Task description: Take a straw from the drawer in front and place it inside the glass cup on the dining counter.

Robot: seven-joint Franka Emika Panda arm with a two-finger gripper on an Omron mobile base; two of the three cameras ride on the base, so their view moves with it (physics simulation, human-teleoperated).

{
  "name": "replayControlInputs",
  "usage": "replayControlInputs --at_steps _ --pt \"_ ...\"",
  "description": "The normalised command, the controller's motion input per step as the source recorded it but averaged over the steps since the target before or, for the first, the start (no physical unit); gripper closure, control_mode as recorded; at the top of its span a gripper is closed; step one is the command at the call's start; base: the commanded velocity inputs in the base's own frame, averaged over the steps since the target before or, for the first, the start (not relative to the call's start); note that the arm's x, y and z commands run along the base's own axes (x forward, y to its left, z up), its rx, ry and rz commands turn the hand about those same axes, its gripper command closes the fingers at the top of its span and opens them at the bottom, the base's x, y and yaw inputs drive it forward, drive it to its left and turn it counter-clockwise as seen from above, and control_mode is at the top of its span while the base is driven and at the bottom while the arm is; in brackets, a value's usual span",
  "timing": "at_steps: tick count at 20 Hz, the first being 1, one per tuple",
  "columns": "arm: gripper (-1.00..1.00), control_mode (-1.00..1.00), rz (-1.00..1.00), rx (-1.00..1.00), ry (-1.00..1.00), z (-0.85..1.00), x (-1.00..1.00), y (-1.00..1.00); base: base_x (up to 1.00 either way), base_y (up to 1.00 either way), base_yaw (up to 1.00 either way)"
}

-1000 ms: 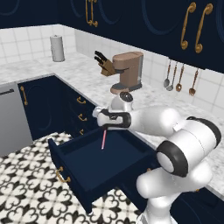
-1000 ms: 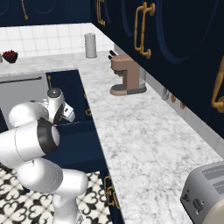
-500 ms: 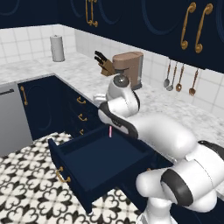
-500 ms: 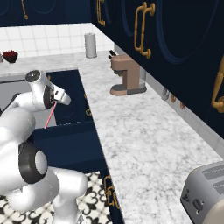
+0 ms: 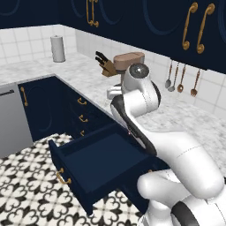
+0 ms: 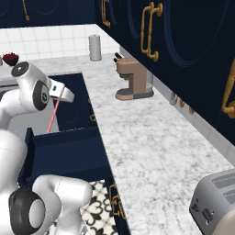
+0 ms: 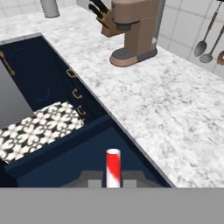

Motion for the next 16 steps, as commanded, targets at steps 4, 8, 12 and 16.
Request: replayControlInputs --at_steps 4,8,12,16 --pt "1.0 -1.0 0.0 0.0 0.03 0.14 -0.67 -0.37 0.0 0.0 0.0" --pt "1.0 -1.0 0.0 0.0 0.1 0.0 -0.33 -0.19 0.0 0.0 0.0" --pt "1.0 1.0 0.0 0.0 0.01 0.0 -0.16 -0.03 -0.75 0.01 0.0" --pt "1.0 1.0 0.0 0.0 0.0 0.0 0.0 0.0 -1.0 0.42 0.13"
